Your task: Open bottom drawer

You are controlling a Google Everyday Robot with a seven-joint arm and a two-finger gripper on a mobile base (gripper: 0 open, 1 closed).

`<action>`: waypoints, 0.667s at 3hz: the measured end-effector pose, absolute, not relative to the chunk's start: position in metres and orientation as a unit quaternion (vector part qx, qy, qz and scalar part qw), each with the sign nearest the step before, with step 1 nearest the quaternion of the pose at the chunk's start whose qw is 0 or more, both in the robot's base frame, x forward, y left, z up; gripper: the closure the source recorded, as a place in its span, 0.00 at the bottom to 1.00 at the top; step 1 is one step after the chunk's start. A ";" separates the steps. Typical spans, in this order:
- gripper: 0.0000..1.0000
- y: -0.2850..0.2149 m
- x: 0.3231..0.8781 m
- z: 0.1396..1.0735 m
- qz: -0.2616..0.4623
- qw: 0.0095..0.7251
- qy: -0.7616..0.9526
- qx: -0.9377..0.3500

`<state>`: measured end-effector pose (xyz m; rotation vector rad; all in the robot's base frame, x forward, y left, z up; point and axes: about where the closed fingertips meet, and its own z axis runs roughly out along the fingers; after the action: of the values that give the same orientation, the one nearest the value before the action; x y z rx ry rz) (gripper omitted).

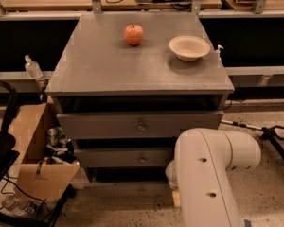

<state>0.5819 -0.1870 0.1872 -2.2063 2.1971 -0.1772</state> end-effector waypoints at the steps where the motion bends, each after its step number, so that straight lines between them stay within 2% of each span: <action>1: 0.22 -0.188 0.578 0.187 -0.055 0.008 0.706 -0.706; 2: 0.45 -0.191 0.556 0.194 -0.051 -0.010 0.719 -0.693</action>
Offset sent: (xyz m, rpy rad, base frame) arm -0.0543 -0.0067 0.0206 -0.0416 0.0673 -0.0947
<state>0.5558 -0.1913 0.1943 -2.1898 2.2740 -0.1613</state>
